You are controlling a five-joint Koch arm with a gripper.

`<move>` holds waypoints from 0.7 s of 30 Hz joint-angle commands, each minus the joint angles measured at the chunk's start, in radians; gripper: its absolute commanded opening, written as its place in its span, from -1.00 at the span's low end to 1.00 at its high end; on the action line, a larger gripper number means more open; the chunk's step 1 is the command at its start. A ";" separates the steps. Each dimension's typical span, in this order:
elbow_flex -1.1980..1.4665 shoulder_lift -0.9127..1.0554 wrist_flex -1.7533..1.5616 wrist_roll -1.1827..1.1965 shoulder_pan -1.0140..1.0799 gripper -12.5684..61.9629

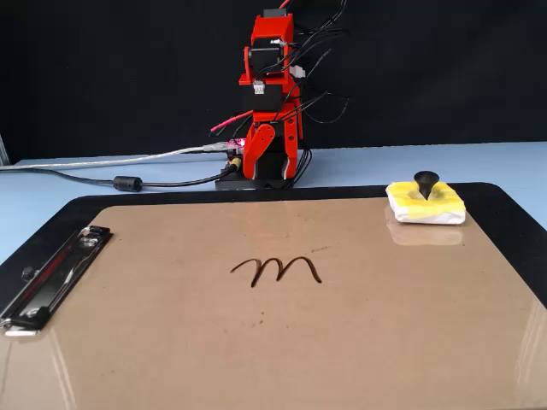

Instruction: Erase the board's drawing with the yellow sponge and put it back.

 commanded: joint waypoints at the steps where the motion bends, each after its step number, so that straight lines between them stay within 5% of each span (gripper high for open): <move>1: 0.015 0.046 0.044 0.002 -0.008 0.26; 9: -0.031 0.048 0.048 -0.003 -0.009 0.25; 14: -0.379 0.028 0.046 -0.002 -0.032 0.24; 18: -0.520 0.018 -0.101 -0.077 -0.402 0.21; 21: -0.474 0.029 -0.387 -0.353 -0.723 0.20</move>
